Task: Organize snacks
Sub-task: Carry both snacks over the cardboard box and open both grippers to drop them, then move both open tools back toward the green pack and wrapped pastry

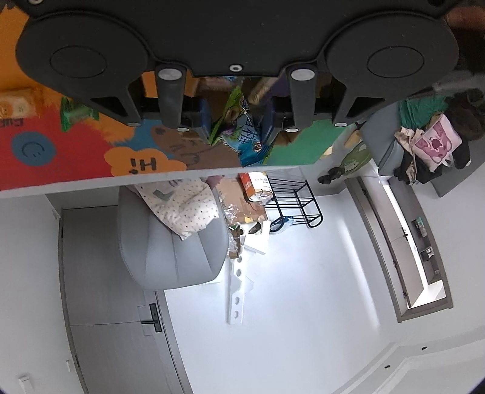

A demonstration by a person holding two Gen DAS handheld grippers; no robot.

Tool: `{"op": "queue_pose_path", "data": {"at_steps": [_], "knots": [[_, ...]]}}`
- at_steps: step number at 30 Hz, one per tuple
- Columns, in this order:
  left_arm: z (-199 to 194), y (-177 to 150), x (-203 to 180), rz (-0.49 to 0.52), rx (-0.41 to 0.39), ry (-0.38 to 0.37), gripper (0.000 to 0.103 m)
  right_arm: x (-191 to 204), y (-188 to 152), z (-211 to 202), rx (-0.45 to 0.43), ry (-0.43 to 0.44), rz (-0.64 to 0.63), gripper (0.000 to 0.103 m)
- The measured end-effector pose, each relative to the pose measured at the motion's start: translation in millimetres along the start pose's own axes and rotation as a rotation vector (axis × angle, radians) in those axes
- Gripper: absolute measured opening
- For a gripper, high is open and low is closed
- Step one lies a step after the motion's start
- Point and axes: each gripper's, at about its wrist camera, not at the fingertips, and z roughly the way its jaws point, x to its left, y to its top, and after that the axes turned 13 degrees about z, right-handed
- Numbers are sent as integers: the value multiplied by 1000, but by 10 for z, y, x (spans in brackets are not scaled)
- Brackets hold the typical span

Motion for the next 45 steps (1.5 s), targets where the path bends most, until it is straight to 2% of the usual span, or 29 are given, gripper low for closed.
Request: {"op": "queue_pose_path", "data": {"at_steps": [3, 7, 12, 18, 23, 30, 35, 45], "knots": [[-39, -32, 14, -6, -4, 7, 77, 1, 2, -2, -20, -26, 5, 51], [-48, -36, 19, -9, -12, 16, 89, -73, -24, -67, -15, -27, 18, 51], [-63, -41, -28, -2, -22, 19, 96, -179, -59, -166, -8, -47, 36, 51], [-63, -53, -158, 26, -6, -2, 97, -358, -77, -305, -7, -76, 78, 51], [-66, -60, -284, 37, 14, -21, 97, -511, -98, -444, -16, -98, 104, 57], [-68, -55, -536, 68, 20, -53, 97, -782, -115, -688, -39, -132, 135, 70], [-57, -54, -732, 77, 25, -67, 97, -945, -143, -829, -42, -152, 140, 76], [-76, -46, -1087, 113, 55, -94, 98, -1208, -145, -1065, -31, -174, 148, 99]]}}
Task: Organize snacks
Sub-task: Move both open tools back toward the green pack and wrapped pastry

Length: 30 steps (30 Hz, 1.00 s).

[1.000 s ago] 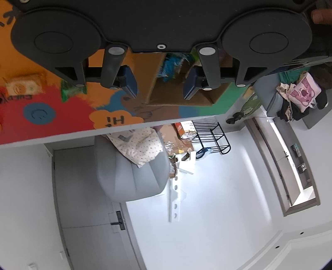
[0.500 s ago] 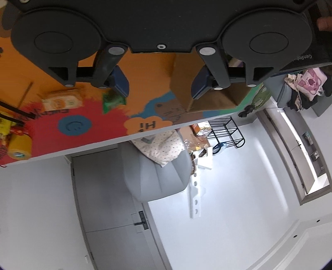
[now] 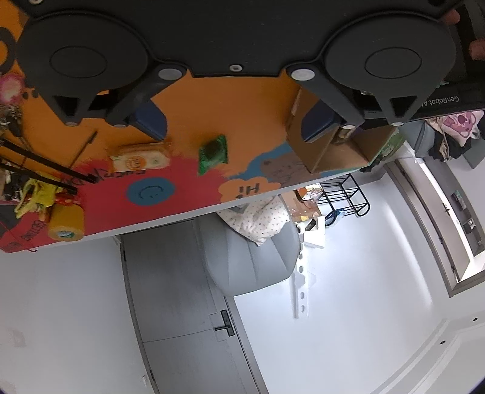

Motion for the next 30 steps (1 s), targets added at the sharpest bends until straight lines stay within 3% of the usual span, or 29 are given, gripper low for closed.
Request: {"op": "queue_pose_path", "data": {"at_steps": [13, 30], "knots": [[68, 117, -437, 29, -4, -45, 98, -336, 95, -95, -4, -36, 17, 103], [651, 325, -877, 45, 18, -64, 97, -732, 243, 245, -4, -88, 52, 103]]}}
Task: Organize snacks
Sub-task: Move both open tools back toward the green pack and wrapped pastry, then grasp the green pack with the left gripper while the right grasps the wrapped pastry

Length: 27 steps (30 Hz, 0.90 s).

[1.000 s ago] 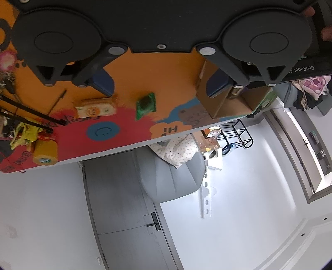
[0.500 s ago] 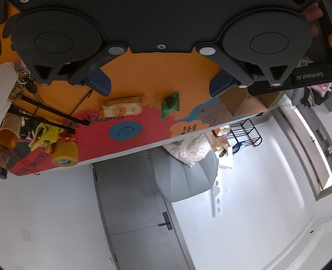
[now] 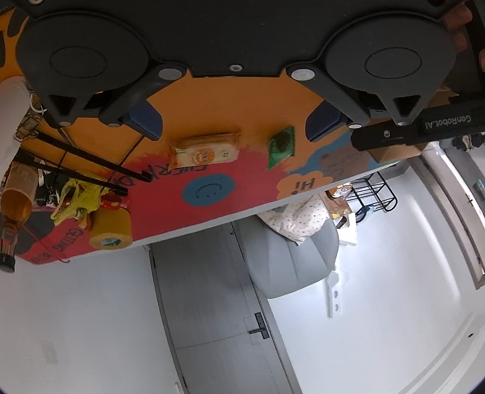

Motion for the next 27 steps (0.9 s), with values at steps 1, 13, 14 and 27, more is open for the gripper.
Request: {"op": "queue_pose_path", "data": {"at_steps": [1, 13, 14, 27], "knots": [[50, 15, -19, 2, 1, 3, 96, -22, 8, 35, 3, -4, 2, 103], [643, 139, -73, -30, 27, 17, 93, -151, 130, 466, 18, -32, 18, 103], [692, 145, -67, -37, 32, 19, 92, -155, 134, 502, 21, -35, 16, 103], [1279, 109, 16, -124, 100, 45, 85, -237, 147, 992, 76, -63, 16, 103]]}}
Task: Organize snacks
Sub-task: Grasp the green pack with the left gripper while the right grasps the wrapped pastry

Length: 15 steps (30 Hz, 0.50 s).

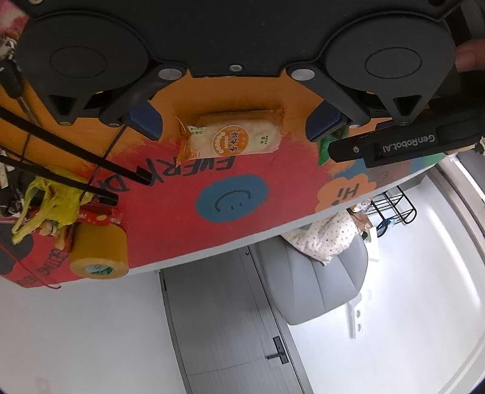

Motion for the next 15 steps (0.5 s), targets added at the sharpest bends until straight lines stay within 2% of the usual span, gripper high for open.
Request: {"op": "queue_pose_path", "data": {"at_steps": [6, 9, 10, 12, 15], "knots": [[227, -32, 14, -37, 29, 8, 82, 15, -27, 154, 13, -16, -16, 103], [292, -59, 16, -43, 30, 2, 69, 31, -38, 225, 16, -29, -24, 103], [290, -62, 9, -34, 22, 9, 59, 39, -45, 248, 19, -30, -26, 103], [280, -74, 24, -41, 17, 14, 50, 60, -51, 289, 23, -35, -33, 103], [257, -84, 64, -53, 14, -4, 43, 110, -69, 341, 21, -51, -48, 103]]}}
